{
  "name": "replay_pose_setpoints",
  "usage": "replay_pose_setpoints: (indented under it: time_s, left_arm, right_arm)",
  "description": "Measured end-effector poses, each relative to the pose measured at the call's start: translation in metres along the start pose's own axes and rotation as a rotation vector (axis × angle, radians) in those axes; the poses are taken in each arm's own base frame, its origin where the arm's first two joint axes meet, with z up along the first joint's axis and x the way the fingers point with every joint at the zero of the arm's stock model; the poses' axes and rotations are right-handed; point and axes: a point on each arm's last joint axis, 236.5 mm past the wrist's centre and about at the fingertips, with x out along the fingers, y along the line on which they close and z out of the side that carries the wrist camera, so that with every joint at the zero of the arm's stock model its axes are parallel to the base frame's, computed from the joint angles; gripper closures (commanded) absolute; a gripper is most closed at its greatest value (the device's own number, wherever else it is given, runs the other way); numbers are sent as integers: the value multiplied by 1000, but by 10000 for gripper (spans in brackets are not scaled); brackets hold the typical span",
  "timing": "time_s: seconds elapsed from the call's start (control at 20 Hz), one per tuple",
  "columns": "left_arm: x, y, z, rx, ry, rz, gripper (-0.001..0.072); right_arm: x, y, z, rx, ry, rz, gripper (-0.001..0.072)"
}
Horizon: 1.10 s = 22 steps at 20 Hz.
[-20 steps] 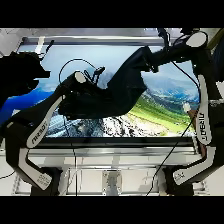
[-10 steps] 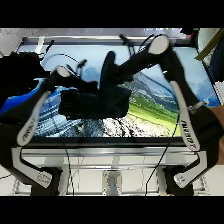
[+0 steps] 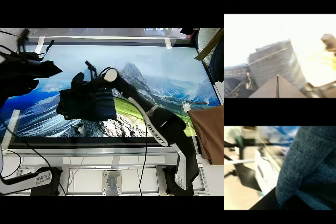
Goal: Fold the clothes and pants, and hang the long-sleeved shirts on hangers.
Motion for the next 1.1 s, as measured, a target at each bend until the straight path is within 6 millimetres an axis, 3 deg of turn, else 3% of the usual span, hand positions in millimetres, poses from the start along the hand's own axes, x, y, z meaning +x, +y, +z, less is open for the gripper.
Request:
replay_pose_setpoints:
  time_s: [0.1, 0.3, 0.4, 0.5, 0.65, 0.75, 0.85, 0.95, 1.0, 1.1]
  left_arm:
    - [-16, 0, 4, 8, -27, 15, 671]
    - [-28, -1, 6, 17, -44, 25, 670]
    - [-31, -1, 6, 20, -46, 27, 670]
    - [-32, -1, 6, 20, -46, 28, 670]
    - [-33, -2, 5, 21, -44, 27, 671]
    - [-33, -2, 5, 21, -43, 27, 671]
    - [-33, -2, 5, 21, -43, 26, 671]
    - [-33, -2, 5, 21, -43, 26, 670]
    - [-33, -2, 5, 21, -43, 26, 670]
    - [-33, -2, 5, 21, -43, 26, 671]
  right_arm:
    - [17, 5, 2, 1, -27, 49, 379]
    - [27, 20, -1, -15, -29, 131, 368]
    - [14, 16, 6, -28, -23, 138, 371]
    - [-14, 0, 12, -58, 13, 102, 375]
    - [-77, -60, 27, -101, 59, -95, 333]
    - [-123, -116, 30, -83, 91, -276, 167]
    - [-157, -168, 25, 3, 119, -395, 101]
    - [-171, -207, 14, 107, 142, -436, 65]
    - [-170, -224, 5, 159, 163, -436, 30]
    - [-161, -248, -9, 251, 190, -407, 31]
